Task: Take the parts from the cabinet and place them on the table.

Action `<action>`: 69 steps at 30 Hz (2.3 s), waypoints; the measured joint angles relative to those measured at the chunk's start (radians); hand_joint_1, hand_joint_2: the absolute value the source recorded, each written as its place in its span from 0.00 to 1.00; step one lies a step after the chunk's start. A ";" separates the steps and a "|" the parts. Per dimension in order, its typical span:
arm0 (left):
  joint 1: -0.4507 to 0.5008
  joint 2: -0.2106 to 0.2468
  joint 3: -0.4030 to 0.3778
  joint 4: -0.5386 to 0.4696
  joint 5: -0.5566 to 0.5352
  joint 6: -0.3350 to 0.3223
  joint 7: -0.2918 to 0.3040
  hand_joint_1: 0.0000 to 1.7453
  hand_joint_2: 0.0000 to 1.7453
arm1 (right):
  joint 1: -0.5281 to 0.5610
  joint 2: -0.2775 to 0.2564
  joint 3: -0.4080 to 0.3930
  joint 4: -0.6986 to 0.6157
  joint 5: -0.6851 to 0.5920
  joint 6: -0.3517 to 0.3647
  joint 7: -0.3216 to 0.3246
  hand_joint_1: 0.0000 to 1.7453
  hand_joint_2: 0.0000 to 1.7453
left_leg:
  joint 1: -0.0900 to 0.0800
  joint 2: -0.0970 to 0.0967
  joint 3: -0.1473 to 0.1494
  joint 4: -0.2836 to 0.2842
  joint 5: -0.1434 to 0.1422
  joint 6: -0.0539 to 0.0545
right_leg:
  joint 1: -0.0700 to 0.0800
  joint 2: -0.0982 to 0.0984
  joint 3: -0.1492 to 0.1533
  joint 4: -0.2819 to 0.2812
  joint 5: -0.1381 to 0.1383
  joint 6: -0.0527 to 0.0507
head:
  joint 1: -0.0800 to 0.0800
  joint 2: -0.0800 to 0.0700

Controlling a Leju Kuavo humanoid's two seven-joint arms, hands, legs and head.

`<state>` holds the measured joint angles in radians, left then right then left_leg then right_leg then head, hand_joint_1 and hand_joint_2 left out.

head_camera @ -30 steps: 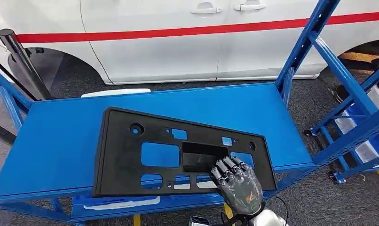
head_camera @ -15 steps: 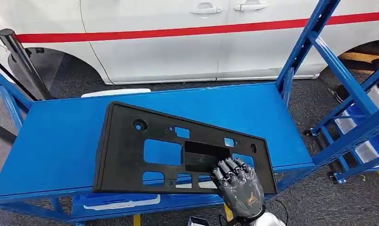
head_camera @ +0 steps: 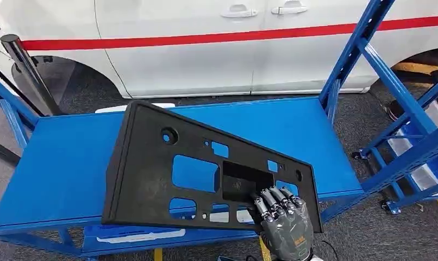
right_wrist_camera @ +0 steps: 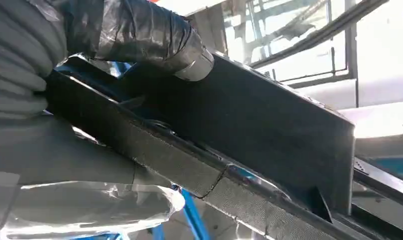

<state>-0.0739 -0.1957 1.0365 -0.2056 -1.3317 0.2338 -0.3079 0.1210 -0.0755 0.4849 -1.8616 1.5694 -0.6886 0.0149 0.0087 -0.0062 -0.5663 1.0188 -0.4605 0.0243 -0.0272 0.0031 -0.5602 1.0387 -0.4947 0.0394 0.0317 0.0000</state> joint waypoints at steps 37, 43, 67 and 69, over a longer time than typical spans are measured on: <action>-0.001 -0.003 0.018 0.000 0.001 0.008 0.017 0.00 1.00 | 0.007 0.005 0.000 -0.014 -0.024 0.000 0.037 1.00 1.00 | -0.010 0.005 -0.036 0.057 -0.045 -0.014 | 0.011 -0.009 0.008 -0.028 0.024 -0.059 | -0.003 0.000; -0.001 -0.003 0.018 0.000 0.001 0.009 0.018 0.00 1.00 | 0.009 0.005 0.000 -0.013 -0.027 0.000 0.034 1.00 1.00 | 0.007 0.006 -0.069 0.225 -0.119 -0.037 | 0.006 -0.012 -0.036 -0.012 0.044 -0.052 | -0.003 0.000; -0.002 -0.008 0.021 0.000 0.002 0.007 0.017 0.00 1.00 | 0.016 0.006 0.000 -0.020 -0.043 0.000 0.016 1.00 1.00 | -0.020 0.007 -0.040 0.019 0.006 -0.009 | 0.020 -0.014 0.035 -0.051 0.021 -0.063 | -0.002 0.000; 0.000 -0.008 0.021 0.000 0.002 0.006 0.017 0.00 1.00 | 0.017 0.009 0.000 -0.020 -0.048 0.000 0.011 1.00 1.00 | -0.011 0.007 -0.086 0.141 -0.090 -0.020 | 0.019 -0.015 0.017 -0.049 0.034 -0.069 | -0.003 0.000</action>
<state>-0.0741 -0.2041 1.0575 -0.2056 -1.3302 0.2396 -0.2911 0.1385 -0.0668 0.4852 -1.8814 1.5210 -0.6886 0.0259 -0.0027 0.0003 -0.6523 1.1602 -0.5504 0.0043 -0.0084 -0.0123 -0.5436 0.9894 -0.4609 -0.0294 0.0286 0.0000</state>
